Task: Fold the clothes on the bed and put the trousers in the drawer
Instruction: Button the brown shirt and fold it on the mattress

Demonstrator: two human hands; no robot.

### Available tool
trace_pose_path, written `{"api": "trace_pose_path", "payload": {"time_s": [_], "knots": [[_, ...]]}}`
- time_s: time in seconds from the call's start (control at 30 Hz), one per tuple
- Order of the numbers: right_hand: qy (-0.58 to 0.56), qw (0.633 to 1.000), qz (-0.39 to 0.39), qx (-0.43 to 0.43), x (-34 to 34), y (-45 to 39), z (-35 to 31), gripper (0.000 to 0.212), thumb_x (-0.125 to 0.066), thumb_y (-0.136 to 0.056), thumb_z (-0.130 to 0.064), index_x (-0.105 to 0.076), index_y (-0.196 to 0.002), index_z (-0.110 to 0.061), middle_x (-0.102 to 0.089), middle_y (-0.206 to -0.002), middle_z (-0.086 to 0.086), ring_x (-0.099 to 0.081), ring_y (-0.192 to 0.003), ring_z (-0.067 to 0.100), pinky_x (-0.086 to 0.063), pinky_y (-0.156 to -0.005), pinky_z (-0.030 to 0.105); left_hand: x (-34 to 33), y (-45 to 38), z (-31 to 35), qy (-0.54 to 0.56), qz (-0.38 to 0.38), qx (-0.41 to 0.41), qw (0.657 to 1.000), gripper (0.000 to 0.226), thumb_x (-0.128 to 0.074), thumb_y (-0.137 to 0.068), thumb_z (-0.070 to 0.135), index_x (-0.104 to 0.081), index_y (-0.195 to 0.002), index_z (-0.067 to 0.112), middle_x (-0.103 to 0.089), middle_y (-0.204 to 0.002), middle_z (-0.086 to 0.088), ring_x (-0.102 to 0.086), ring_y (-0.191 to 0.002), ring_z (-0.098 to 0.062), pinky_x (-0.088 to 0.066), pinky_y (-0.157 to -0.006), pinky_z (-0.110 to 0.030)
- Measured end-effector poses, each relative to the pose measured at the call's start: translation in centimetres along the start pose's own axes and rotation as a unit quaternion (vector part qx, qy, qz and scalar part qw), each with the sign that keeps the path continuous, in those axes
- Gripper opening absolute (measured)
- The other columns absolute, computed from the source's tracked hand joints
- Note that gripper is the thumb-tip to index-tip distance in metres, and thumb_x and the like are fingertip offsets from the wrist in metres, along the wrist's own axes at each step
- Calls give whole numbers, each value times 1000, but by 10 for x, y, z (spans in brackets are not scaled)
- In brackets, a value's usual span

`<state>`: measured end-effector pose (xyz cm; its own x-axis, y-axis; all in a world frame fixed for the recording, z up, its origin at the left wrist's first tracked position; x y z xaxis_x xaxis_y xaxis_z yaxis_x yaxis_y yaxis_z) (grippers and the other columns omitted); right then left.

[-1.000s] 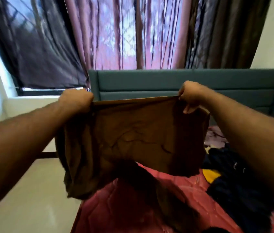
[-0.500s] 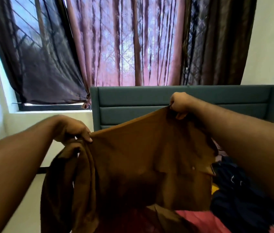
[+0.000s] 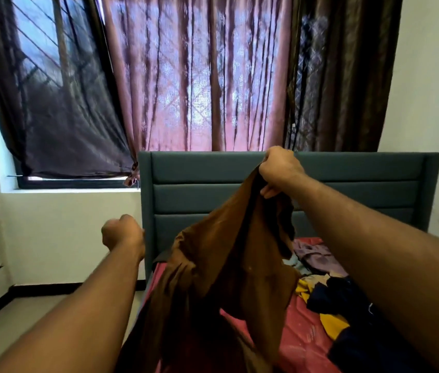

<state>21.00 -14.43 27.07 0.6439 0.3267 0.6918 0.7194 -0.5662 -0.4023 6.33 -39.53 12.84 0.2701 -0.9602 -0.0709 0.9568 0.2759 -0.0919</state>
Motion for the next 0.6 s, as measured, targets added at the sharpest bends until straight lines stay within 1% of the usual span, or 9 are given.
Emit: {"api": "trace_pose_path", "payload": {"time_s": [0.03,0.07,0.13,0.17,0.27,0.33,0.4,0.5,0.6], "knots": [[-21,1000,-4,-7,2,-1,4,28,-29,-83,-2,-55,-95,0,-63,-48,16,-68,-50,34,-60,-55,44,-7,3,1,-21,-37,-53,998,20,-59,-96,23,-58,-91,4,-64,-88,-15,-67,-82,-35,-58,-63,-40],[-27,999,-17,-12,3,-2,8,33,-26,-81,-1,-54,-97,3,-64,-49,18,-68,-53,37,-60,-57,48,-17,13,-2,-57,-138,-111,983,23,-62,-95,27,-58,-97,4,-63,-91,-12,-65,-88,-34,-56,-68,-42],[8,999,-48,-8,3,0,11,35,-26,-81,-1,-56,-99,4,-67,-60,22,-69,-56,38,-60,-59,48,-43,38,-16,-135,-331,-167,919,36,-70,-89,29,-56,-116,11,-58,-106,0,-59,-101,-21,-52,-76,-29],[31,998,-58,3,2,2,12,33,-28,-83,-1,-57,-98,3,-69,-66,23,-69,-56,37,-60,-59,48,-60,47,-25,-155,-377,-183,895,48,-75,-85,27,-53,-126,16,-54,-114,3,-54,-108,-15,-49,-79,-21],[82,993,-57,62,-1,-1,10,24,-39,-87,-5,-60,-99,-3,-65,-87,18,-69,-64,35,-60,-56,44,-109,65,-43,-151,-413,-227,869,59,-79,-80,14,-51,-130,25,-52,-121,0,-54,-106,-11,-48,-88,-20],[119,987,-48,97,3,-6,10,20,-44,-89,-8,-61,-99,-7,-62,-96,13,-65,-77,29,-58,-63,36,-134,70,-46,-131,-431,-210,868,37,-75,-80,2,-63,-111,19,-62,-107,-6,-59,-87,-9,-52,-82,-21],[156,981,-37,112,12,-13,13,18,-47,-89,-9,-61,-100,-7,-62,-101,12,-62,-87,29,-52,-70,33,-146,76,-48,-122,-469,-180,856,19,-73,-78,-1,-68,-94,8,-66,-84,-10,-61,-73,-15,-52,-74,-33],[188,976,-19,110,28,-21,20,13,-42,-87,-4,-55,-87,-8,-60,-83,12,-66,-66,31,-60,-61,39,-155,87,-63,-135,-510,-139,838,20,-66,-71,5,-68,-89,12,-72,-83,-6,-68,-73,-19,-52,-68,-32],[235,967,4,98,42,-32,21,18,-39,-85,1,-54,-83,-9,-54,-71,9,-62,-54,28,-60,-56,40,-151,92,-86,-298,-423,-164,840,18,-58,-75,13,-65,-85,26,-71,-88,5,-68,-80,-13,-54,-70,-29]]}}
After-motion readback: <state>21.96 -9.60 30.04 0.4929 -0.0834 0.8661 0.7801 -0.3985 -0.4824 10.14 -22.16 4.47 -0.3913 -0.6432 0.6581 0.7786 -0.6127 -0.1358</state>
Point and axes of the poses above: each hand's wrist, its own y-axis away from the middle knuckle, its own x-axis out of the back of the hand, z = x × y, the point moved 1 cm from there along -y, towards the middle knuckle
